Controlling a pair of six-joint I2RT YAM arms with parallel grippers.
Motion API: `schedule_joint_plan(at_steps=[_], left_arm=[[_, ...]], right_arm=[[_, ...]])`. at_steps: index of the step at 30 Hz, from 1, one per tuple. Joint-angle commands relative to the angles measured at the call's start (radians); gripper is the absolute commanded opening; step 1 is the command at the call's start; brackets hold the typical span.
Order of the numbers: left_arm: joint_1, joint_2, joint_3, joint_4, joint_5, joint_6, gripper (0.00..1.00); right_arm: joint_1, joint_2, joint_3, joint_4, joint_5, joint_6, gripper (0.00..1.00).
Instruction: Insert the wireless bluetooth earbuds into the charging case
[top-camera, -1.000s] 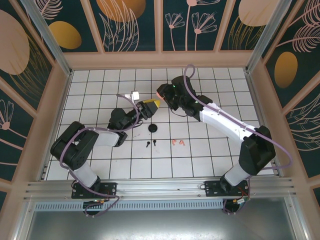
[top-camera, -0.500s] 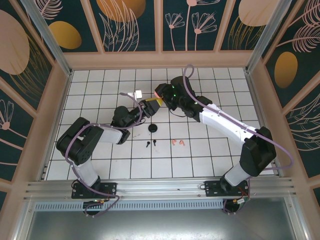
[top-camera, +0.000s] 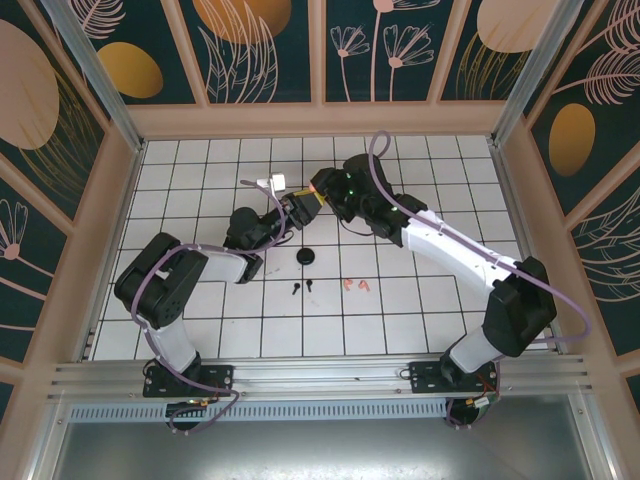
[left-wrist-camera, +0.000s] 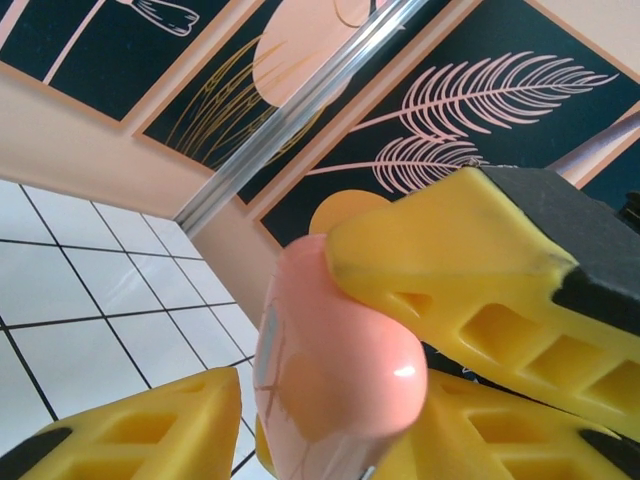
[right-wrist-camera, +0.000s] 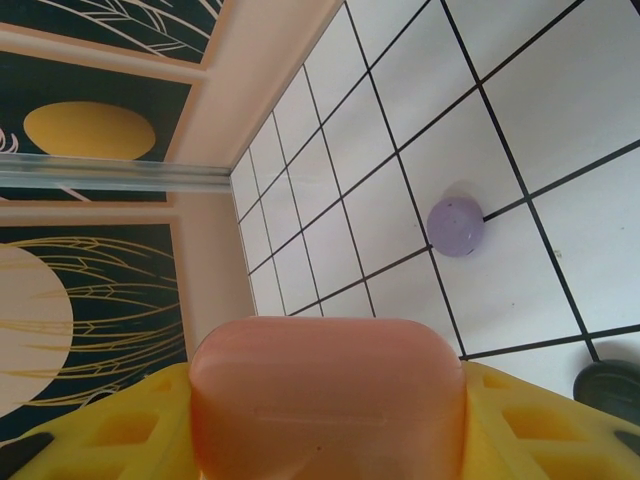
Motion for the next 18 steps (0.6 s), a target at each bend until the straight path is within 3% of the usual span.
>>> schedule_joint_plan(at_steps=[1,11,18], left_arm=[[-0.005,0.020,0.020,0.034,-0.001,0.008,0.42],[-0.007,0.026,0.019,0.047,0.006,0.001,0.16],[-0.007,0.033,0.017,0.071,0.011,-0.015,0.00]], right_arm=[[0.008,-0.040,-0.015,0.031,-0.004,0.014,0.42],[0.010,-0.039,-0.013,0.053,-0.015,0.020,0.43],[0.006,-0.043,0.030,0.044,0.008,0.006,0.68]])
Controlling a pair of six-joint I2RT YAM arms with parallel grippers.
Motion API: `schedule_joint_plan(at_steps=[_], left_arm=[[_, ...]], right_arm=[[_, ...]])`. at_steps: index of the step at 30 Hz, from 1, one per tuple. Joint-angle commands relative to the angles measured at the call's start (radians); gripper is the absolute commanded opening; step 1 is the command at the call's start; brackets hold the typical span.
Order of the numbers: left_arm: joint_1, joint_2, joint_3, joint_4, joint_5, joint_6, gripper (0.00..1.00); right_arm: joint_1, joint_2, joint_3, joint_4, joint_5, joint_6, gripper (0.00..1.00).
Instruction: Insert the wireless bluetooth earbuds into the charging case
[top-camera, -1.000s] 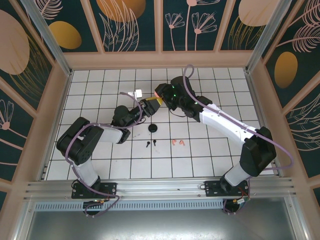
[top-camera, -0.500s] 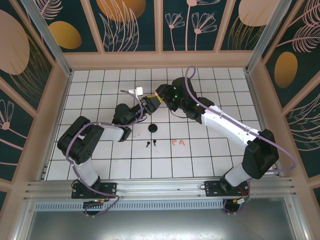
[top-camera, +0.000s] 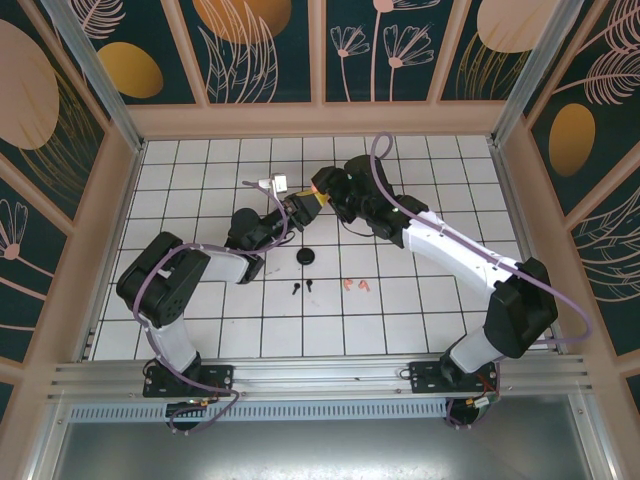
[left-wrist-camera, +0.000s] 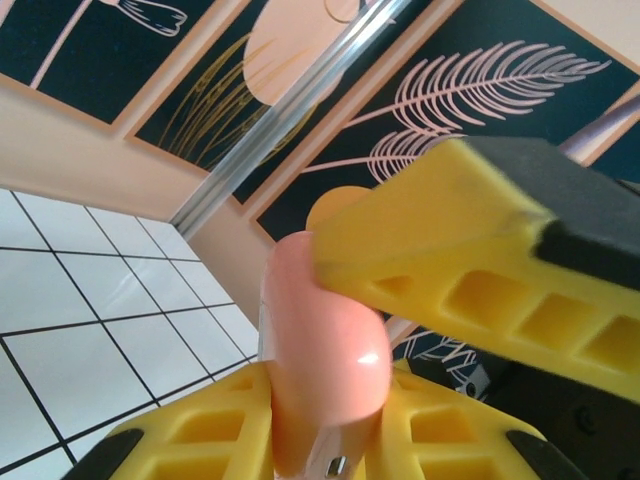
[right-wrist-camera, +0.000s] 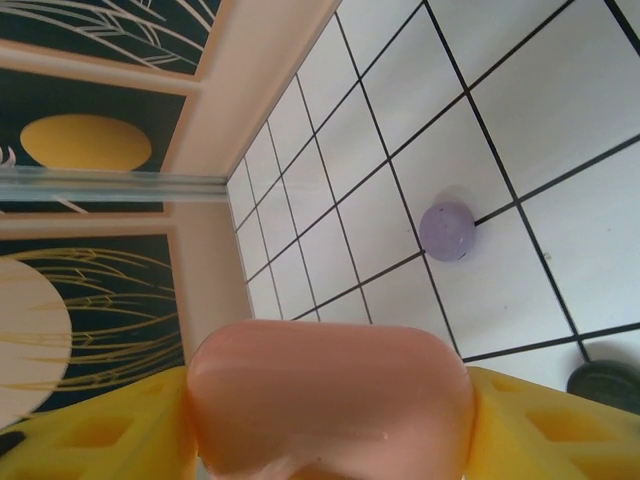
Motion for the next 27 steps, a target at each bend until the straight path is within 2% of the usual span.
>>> schedule_joint_plan(at_steps=[1,8,16,22,27], left_arm=[[-0.001,0.017,0.015,0.050,0.005,-0.035,0.00],[0.000,0.000,0.005,0.038,0.008,-0.034,0.00],[0.002,-0.077,0.001,-0.081,0.074,0.054,0.00],[0.013,-0.141,0.028,-0.196,0.189,0.102,0.00],[0.023,-0.154,0.060,-0.275,0.310,0.132,0.00]], right_arm=[[0.005,-0.040,0.042,0.042,-0.003,-0.013,0.70],[-0.036,-0.105,0.015,0.023,0.023,-0.034,0.75],[-0.111,-0.271,-0.160,0.003,0.041,-0.113,0.75],[-0.158,-0.373,-0.258,0.016,0.032,-0.306,0.75],[-0.191,-0.396,-0.283,0.025,-0.048,-0.519,0.75]])
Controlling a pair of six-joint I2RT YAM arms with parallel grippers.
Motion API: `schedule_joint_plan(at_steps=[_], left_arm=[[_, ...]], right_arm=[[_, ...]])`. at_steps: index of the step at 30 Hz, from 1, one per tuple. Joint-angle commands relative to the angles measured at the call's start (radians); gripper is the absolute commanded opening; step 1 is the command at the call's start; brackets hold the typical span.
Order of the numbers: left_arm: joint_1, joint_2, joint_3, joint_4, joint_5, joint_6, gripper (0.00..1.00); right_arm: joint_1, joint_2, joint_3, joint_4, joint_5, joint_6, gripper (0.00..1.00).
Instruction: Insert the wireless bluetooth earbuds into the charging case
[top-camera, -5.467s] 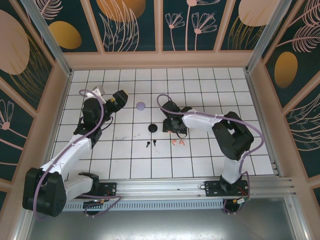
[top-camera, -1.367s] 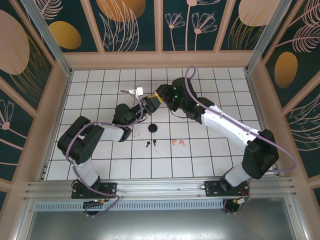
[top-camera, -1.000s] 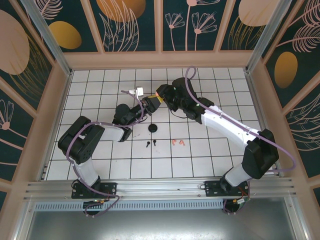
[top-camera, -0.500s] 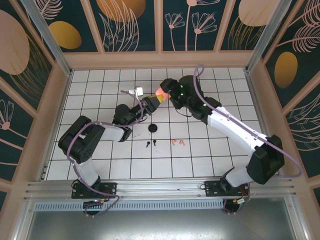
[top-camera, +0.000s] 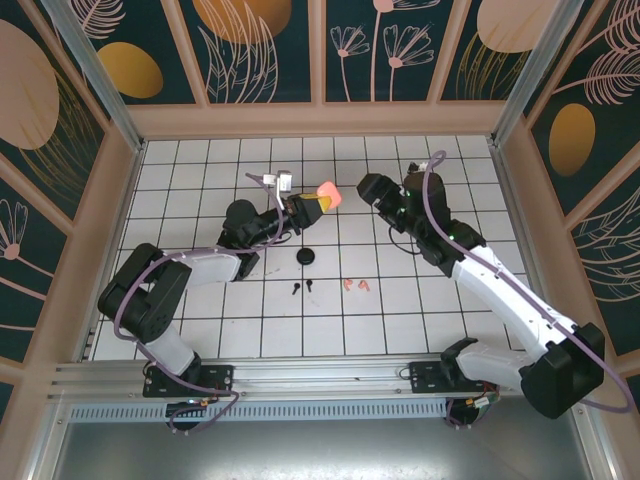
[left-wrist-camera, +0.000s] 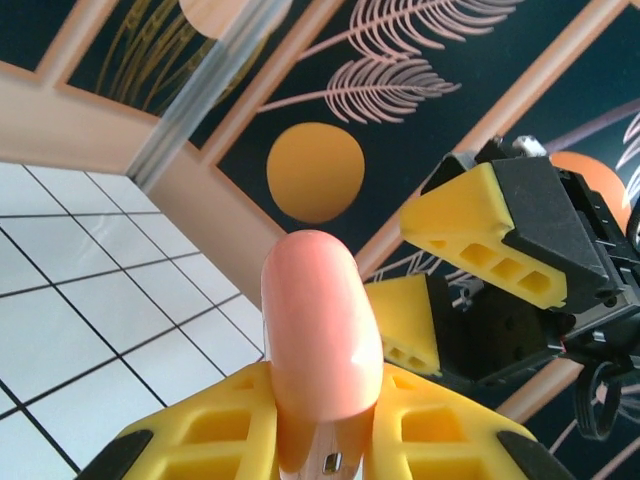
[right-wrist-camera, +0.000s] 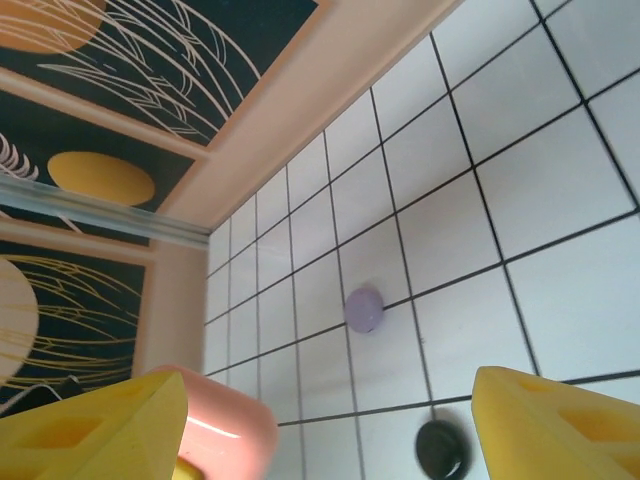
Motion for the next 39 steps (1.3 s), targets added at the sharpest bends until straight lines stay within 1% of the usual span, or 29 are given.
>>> schedule_joint_plan(at_steps=[1,3,7,11,15,26,32,39], left_arm=[[0.012,-0.024,0.044,-0.067,0.142,0.047,0.00],[0.016,-0.020,0.062,-0.092,0.204,0.052,0.00],[0.017,-0.022,0.082,-0.150,0.278,0.079,0.00],[0.018,-0.027,0.088,-0.190,0.307,0.100,0.00],[0.017,-0.027,0.093,-0.207,0.320,0.109,0.00],[0.019,-0.021,0.119,-0.222,0.322,0.113,0.00],[0.019,-0.031,0.128,-0.221,0.334,0.107,0.00],[0.019,-0.060,0.119,-0.222,0.346,0.107,0.00]], right_arm=[[-0.021,-0.023,-0.024,0.049,-0.088,-0.234,0.75],[-0.021,-0.021,-0.044,0.093,-0.172,-0.316,0.75],[-0.020,-0.027,-0.077,0.153,-0.282,-0.401,0.74],[-0.020,-0.025,-0.093,0.190,-0.358,-0.424,0.73],[-0.017,-0.017,-0.100,0.204,-0.394,-0.428,0.72],[-0.005,0.002,-0.135,0.200,-0.401,-0.429,0.68],[-0.009,0.010,-0.151,0.191,-0.349,-0.424,0.65],[-0.044,0.041,-0.168,0.184,-0.298,-0.402,0.58]])
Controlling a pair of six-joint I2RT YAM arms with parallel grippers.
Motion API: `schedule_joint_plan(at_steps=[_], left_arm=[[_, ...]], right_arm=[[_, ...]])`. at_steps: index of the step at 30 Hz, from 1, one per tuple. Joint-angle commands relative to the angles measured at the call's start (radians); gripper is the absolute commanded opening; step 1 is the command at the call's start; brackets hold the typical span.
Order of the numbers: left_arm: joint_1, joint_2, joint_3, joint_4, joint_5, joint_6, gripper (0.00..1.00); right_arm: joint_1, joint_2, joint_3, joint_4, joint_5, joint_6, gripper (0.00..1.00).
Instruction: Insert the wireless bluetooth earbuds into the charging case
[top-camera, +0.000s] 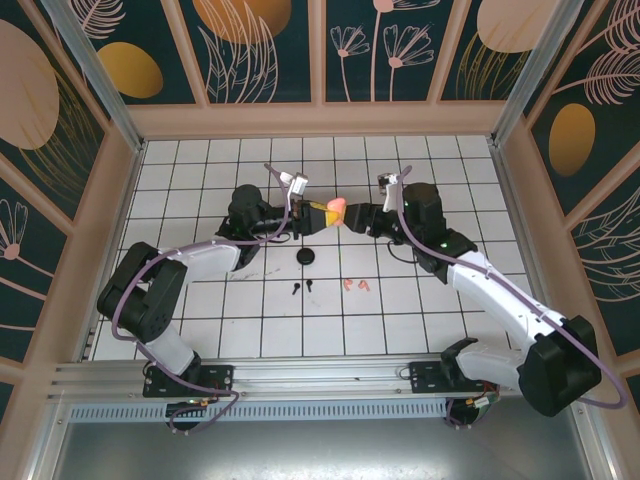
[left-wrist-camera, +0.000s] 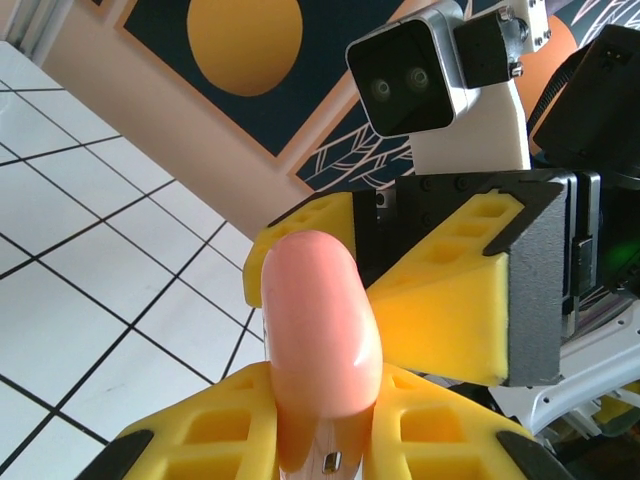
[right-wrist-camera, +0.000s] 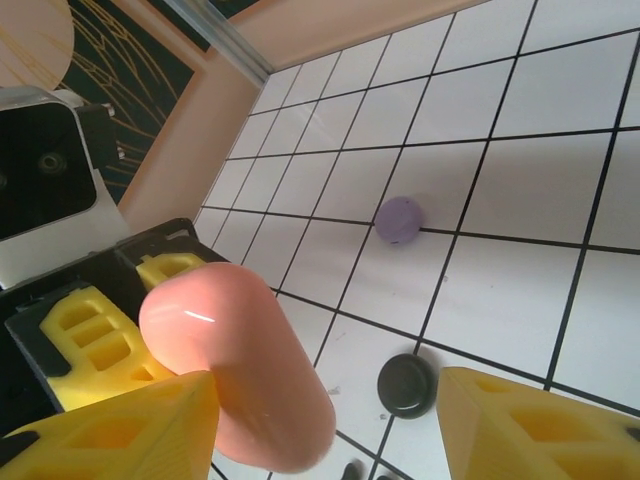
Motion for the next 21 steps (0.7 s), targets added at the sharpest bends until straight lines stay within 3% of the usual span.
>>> schedule_joint_plan(at_steps=[1,11,21], left_arm=[[0.001,-0.060,0.021,0.027,0.040,0.021,0.00],[0.001,-0.077,0.017,0.024,0.039,0.029,0.00],[0.000,-0.073,0.018,0.050,0.060,0.010,0.00]], right_arm=[[-0.030,0.022,-0.034,0.020,0.056,0.008,0.57],[-0.085,-0.049,-0.090,0.017,0.020,0.031,0.55],[-0.082,-0.118,-0.108,0.110,-0.213,0.010,0.54]])
